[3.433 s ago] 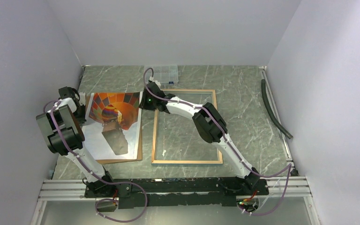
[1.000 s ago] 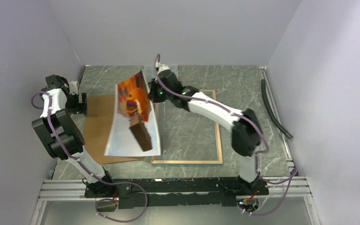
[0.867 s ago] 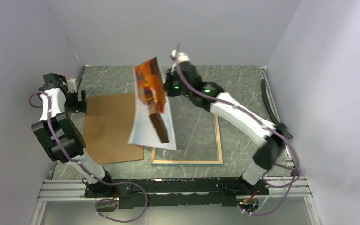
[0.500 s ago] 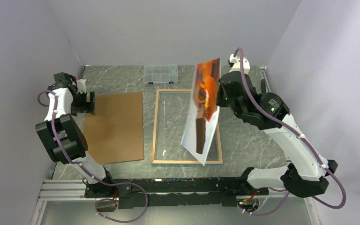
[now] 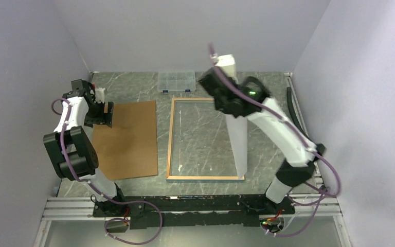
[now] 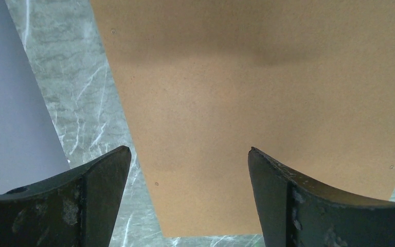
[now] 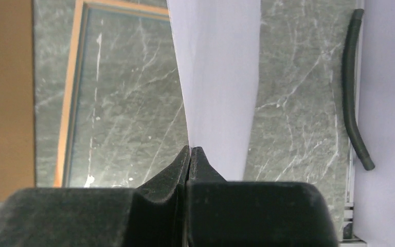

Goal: Put the photo into the frame

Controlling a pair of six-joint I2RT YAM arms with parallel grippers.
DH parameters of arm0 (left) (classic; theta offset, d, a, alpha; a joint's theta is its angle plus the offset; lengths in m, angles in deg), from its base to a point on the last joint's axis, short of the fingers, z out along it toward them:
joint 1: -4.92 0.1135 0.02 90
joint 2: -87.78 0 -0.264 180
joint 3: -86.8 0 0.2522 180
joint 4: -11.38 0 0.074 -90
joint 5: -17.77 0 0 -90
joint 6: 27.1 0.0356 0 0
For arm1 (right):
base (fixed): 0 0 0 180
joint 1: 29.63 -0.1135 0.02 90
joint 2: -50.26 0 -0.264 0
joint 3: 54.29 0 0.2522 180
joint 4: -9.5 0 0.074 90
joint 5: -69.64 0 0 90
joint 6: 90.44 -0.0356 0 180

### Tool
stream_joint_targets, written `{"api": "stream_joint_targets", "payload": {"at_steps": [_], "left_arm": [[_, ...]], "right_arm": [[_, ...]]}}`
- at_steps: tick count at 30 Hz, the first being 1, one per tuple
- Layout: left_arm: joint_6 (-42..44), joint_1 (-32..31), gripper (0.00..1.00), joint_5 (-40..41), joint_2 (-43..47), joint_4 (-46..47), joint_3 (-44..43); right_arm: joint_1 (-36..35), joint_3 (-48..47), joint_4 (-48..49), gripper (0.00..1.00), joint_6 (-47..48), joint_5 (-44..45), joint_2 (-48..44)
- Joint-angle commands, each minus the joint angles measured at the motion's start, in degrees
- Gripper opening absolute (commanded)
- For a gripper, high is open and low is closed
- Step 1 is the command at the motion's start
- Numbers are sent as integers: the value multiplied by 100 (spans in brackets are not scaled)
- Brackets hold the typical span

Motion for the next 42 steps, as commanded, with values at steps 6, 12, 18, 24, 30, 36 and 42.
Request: {"api": "stream_joint_targets", "payload": {"at_steps": [6, 12, 18, 24, 30, 36, 42], "left_arm": [[-55, 15, 89, 13, 213, 95, 74], [-45, 11, 89, -53, 255, 119, 114], [-21, 8, 89, -58, 282, 156, 183], [-9, 8, 89, -148, 293, 138, 184], [21, -36, 89, -179, 336, 111, 226], [48, -44, 89, -178, 348, 138, 256], [27, -43, 89, -220, 346, 222, 357]], "right_arm": [[-379, 158, 303, 0, -15, -659, 2015], [-368, 422, 1773, 0, -201, -1857, 2417], [-349, 190, 2399, 0, -760, -2313, 2914], [-205, 567, 2766, 0, -1766, -2115, 2996], [95, 1563, 3567, 0, -2805, -2231, 2623], [151, 1303, 3509, 0, -3280, -1918, 2809], [282, 670, 3367, 0, -3523, -1875, 3289]]}}
